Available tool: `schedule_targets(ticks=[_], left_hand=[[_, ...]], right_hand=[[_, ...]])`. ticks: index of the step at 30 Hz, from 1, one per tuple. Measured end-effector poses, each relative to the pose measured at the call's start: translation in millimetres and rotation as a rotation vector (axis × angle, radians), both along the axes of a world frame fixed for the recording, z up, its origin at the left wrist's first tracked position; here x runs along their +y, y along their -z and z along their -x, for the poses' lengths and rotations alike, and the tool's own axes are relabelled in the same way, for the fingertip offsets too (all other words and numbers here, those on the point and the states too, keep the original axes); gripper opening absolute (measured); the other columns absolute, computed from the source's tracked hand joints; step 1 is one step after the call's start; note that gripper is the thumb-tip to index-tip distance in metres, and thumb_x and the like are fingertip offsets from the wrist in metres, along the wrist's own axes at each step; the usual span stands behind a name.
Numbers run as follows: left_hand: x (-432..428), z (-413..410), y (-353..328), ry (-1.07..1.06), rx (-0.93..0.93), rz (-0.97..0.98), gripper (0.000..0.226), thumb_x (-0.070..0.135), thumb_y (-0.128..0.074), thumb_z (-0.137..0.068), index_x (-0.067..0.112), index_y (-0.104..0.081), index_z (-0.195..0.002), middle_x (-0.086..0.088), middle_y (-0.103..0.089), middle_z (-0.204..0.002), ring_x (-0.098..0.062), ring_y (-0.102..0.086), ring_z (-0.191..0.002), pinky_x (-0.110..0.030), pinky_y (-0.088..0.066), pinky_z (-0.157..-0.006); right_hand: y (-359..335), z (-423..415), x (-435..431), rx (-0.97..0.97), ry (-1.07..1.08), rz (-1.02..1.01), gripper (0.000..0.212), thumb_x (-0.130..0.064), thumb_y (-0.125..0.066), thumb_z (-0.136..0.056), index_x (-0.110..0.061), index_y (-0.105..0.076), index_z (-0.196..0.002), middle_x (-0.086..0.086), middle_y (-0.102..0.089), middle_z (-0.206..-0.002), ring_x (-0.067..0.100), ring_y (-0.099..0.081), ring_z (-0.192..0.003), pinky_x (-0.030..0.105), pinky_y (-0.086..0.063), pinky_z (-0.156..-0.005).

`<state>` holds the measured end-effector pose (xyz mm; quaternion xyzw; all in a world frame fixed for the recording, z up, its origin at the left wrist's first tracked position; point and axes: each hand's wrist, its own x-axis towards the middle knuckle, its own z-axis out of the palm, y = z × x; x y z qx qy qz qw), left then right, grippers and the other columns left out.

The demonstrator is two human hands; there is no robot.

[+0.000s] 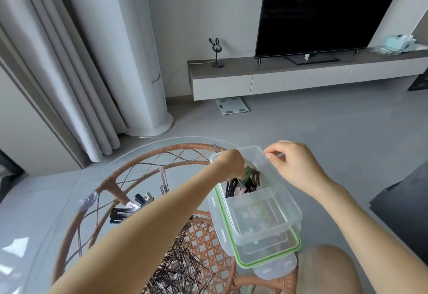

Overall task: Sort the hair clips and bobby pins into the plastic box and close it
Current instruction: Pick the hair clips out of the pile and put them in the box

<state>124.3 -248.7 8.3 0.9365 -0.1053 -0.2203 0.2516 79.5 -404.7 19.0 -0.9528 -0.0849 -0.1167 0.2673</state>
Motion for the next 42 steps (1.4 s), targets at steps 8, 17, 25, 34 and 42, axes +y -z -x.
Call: schedule_targets(ticks=[8,17,25,34,42], left_hand=[[117,12,-44,-0.094,-0.221,-0.037,0.032,0.007,-0.062,-0.082,0.013,-0.065,-0.113,-0.004,-0.064,-0.12,-0.021,-0.061,-0.108,-0.028,-0.046,-0.094],[241,40,40,-0.258,0.087,-0.364,0.051,0.042,-0.064,-0.08,0.01,-0.054,-0.118,-0.007,-0.059,-0.124,-0.026,-0.06,-0.109,-0.04,-0.046,-0.099],[227,44,53,-0.341,0.021,-0.36,0.043,0.029,-0.067,-0.08,0.009,-0.059,-0.117,-0.005,-0.065,-0.113,-0.022,-0.063,-0.1,-0.029,-0.049,-0.079],[252,44,46,-0.415,0.109,-0.044,0.006,0.015,-0.069,-0.075,0.014,-0.073,-0.078,-0.013,-0.065,-0.088,-0.011,-0.044,-0.043,-0.016,-0.035,-0.041],[248,49,3,-0.413,-0.074,0.009,0.015,0.011,-0.062,-0.077,0.018,-0.065,-0.064,-0.008,-0.068,-0.064,-0.008,-0.05,-0.041,-0.021,-0.041,-0.053]], right_hand=[[-12,24,99,0.045,-0.244,-0.105,0.018,-0.017,-0.059,-0.086,-0.013,-0.068,-0.102,0.001,-0.07,-0.096,0.015,-0.063,-0.08,0.024,-0.049,-0.071],[58,-5,202,0.567,0.014,0.35,0.06,-0.055,-0.052,-0.085,-0.003,-0.051,-0.116,0.011,-0.06,-0.112,0.027,-0.058,-0.098,0.031,-0.04,-0.071],[81,-13,224,0.53,0.062,0.158,0.019,-0.015,-0.062,-0.085,-0.004,-0.051,-0.094,0.008,-0.063,-0.089,0.024,-0.058,-0.074,0.028,-0.043,-0.059],[86,-21,214,0.591,0.059,0.034,0.028,-0.003,-0.062,-0.077,-0.009,-0.046,-0.056,0.001,-0.043,-0.05,0.014,-0.039,-0.043,0.02,-0.027,-0.039],[49,-13,200,0.508,-0.017,-0.083,0.04,-0.014,-0.06,-0.082,-0.012,-0.037,-0.05,-0.001,-0.029,-0.043,0.015,-0.028,-0.042,0.026,-0.02,-0.042]])
